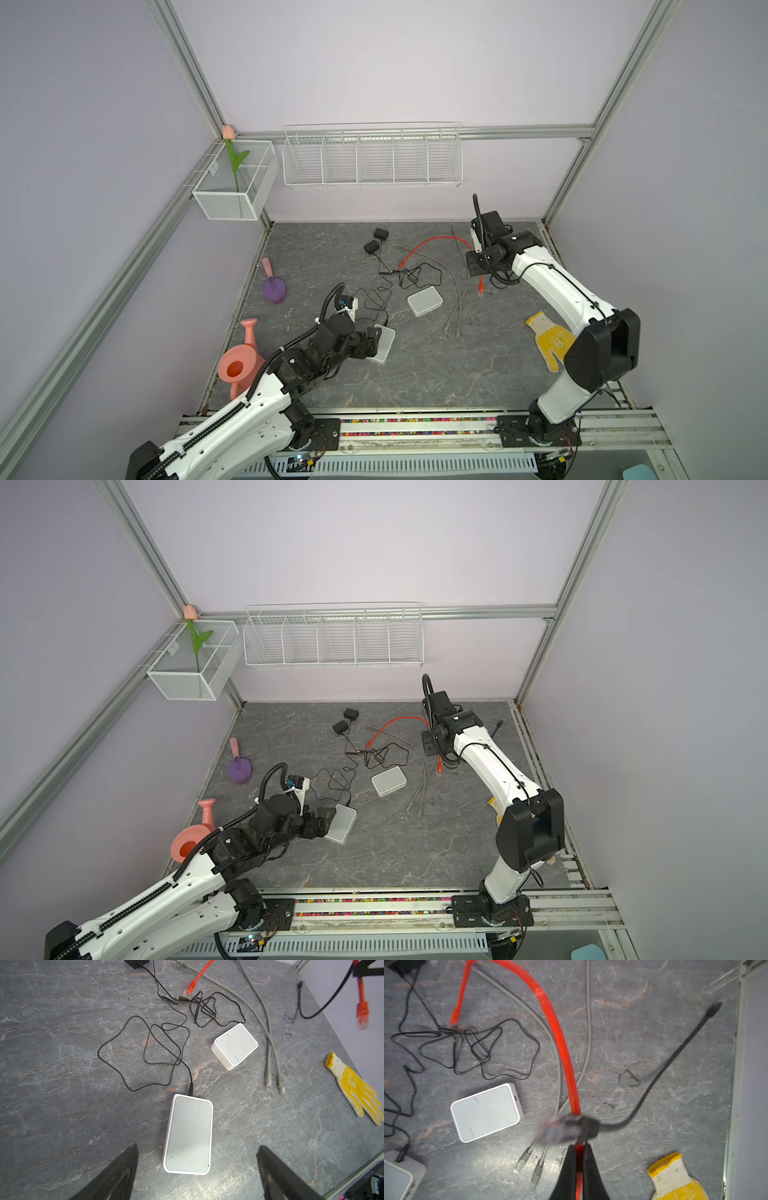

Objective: Insert the plug into the switch port
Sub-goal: 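Lift the red cable up toward the left gripper with the right gripper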

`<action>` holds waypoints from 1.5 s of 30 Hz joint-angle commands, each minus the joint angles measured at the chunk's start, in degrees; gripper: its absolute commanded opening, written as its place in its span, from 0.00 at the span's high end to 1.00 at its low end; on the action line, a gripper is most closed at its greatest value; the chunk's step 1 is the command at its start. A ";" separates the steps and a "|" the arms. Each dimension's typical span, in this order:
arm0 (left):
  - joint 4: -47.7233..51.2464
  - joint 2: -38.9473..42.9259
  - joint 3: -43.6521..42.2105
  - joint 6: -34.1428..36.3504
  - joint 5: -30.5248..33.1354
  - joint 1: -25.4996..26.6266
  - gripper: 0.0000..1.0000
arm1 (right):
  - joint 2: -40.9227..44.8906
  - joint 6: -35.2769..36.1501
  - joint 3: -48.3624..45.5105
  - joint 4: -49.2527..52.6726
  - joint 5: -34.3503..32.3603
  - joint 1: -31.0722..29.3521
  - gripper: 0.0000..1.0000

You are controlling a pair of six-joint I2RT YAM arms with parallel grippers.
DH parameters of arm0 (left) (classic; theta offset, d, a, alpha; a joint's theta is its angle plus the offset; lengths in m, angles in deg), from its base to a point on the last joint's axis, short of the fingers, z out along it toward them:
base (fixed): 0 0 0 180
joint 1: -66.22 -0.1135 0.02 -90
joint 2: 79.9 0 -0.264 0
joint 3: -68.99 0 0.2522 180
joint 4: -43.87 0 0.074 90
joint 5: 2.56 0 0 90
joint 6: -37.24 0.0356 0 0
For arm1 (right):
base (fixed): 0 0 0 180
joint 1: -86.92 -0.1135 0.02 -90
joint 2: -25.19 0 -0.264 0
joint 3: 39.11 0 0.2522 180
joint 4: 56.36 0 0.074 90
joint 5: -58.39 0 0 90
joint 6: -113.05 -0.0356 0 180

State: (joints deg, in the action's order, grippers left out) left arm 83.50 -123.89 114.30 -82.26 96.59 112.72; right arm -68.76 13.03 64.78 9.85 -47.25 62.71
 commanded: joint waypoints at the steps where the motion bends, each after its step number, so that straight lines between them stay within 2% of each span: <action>1: -0.19 0.07 0.88 -0.04 -0.18 -0.27 0.14 | 6.44 0.85 -3.51 4.59 0.69 -1.34 0.94; 2: -0.71 0.05 0.96 -0.01 -0.83 -0.27 0.15 | 8.89 0.28 -6.08 1.25 3.00 -1.04 0.94; 5: -2.73 0.47 0.88 0.91 -3.36 -0.27 0.17 | 17.48 -4.23 -15.40 -9.96 16.97 1.75 0.94; 9: -6.61 2.26 0.86 2.44 -8.17 -0.27 0.19 | 26.52 -13.43 -24.11 -20.31 24.60 4.54 0.94; 12: -11.26 2.54 0.62 2.73 -12.01 -0.27 0.21 | 29.09 -16.21 -24.58 -20.33 24.44 5.10 0.93; 16: -18.11 1.10 1.50 2.82 -17.87 -0.10 0.26 | 31.78 -20.23 -25.78 -21.71 27.44 5.15 0.94; 20: -20.99 -5.30 5.58 4.90 -20.22 2.41 0.26 | 36.45 -24.96 -31.13 -28.84 31.88 5.17 0.94; 23: -22.25 -8.99 8.61 6.11 -21.12 4.58 0.26 | 39.52 -26.68 -33.95 -31.23 32.69 5.14 0.93; 36: -41.49 -21.45 11.47 -1.38 -30.45 7.09 0.27 | 50.17 -38.47 -47.29 -42.98 35.09 5.03 0.94; 45: -47.65 -31.26 17.12 -4.24 -33.13 11.39 0.27 | 53.04 -42.92 -51.80 -48.31 35.90 4.70 0.93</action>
State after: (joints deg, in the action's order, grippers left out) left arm 40.22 -152.76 129.12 -84.46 65.58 123.23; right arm -16.90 -25.70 14.13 -33.06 -12.78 67.70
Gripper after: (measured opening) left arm 0.730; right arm 0.067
